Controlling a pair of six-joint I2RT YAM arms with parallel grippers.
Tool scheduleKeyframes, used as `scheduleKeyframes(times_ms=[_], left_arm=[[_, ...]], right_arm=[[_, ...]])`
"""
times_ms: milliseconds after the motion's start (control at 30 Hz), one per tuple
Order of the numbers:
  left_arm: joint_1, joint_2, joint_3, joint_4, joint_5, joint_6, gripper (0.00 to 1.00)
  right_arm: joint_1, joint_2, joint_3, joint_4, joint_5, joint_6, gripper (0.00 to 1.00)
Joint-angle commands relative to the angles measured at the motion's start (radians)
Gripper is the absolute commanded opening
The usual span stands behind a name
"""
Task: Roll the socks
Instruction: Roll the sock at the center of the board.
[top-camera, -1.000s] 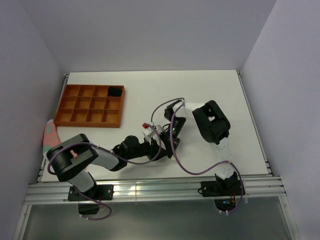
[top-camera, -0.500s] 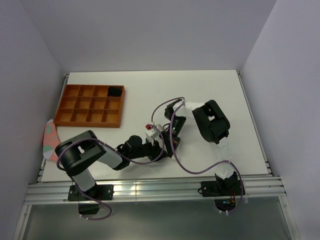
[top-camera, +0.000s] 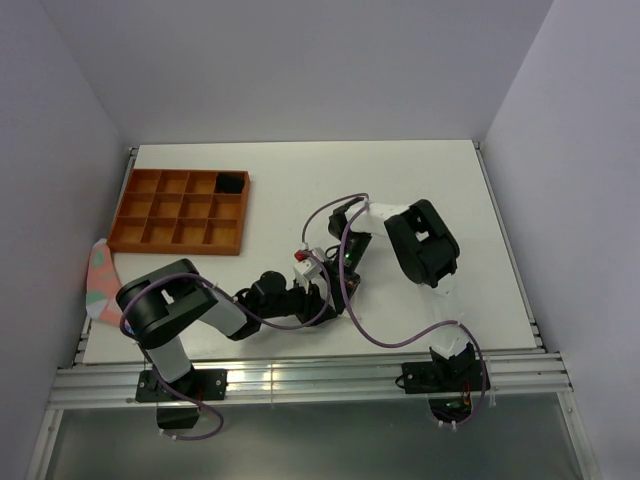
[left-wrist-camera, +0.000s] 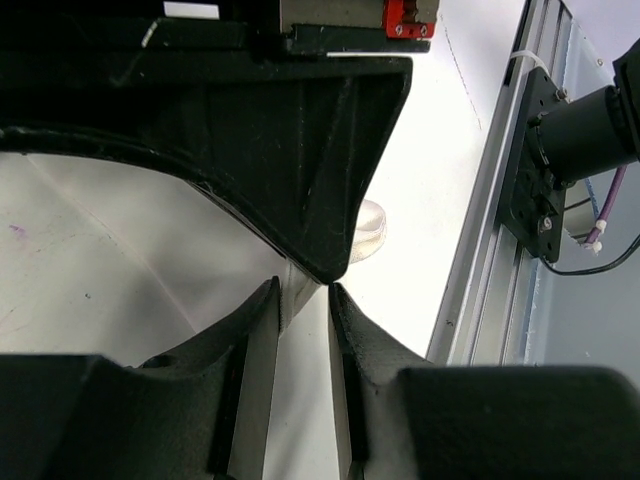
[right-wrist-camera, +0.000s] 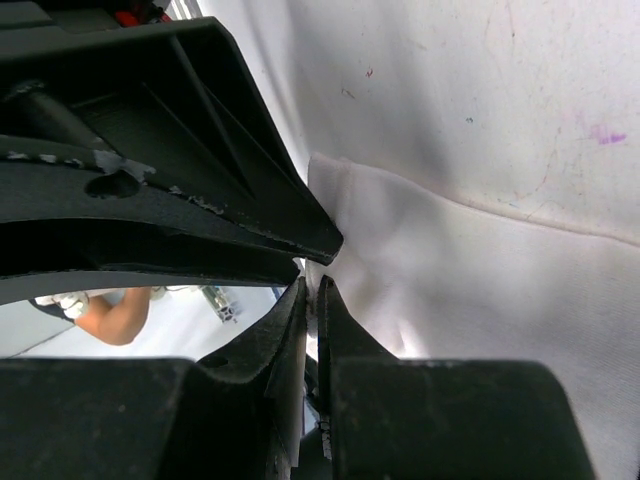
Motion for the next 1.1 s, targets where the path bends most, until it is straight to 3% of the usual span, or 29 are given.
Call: scheduleKeyframes(times_ms=[0,667,1000,1067], left_arm=[[-0.005,0.014,0.025,0.035,0.029,0.033,0.31],[-0.028,0.047,0.082,-0.04,-0.041,0.053,0.27],[-0.04,0.08,0.134,-0.127,-0.106,0.053,0.0],[-0.045,0.086,0.144,-0.169,-0.103,0.059,0.0]], right_arm=[[-0.005,0.014,0.046,-0.046,-0.026,0.005,0.0],[-0.005,0.008,0.042,-0.046,-0.03,0.003,0.0],[-0.005,-0.026,0.007,0.015,0.01,0.031,0.0],[-0.006,-0.072,-0.029,0.062,0.039,0.075,0.09]])
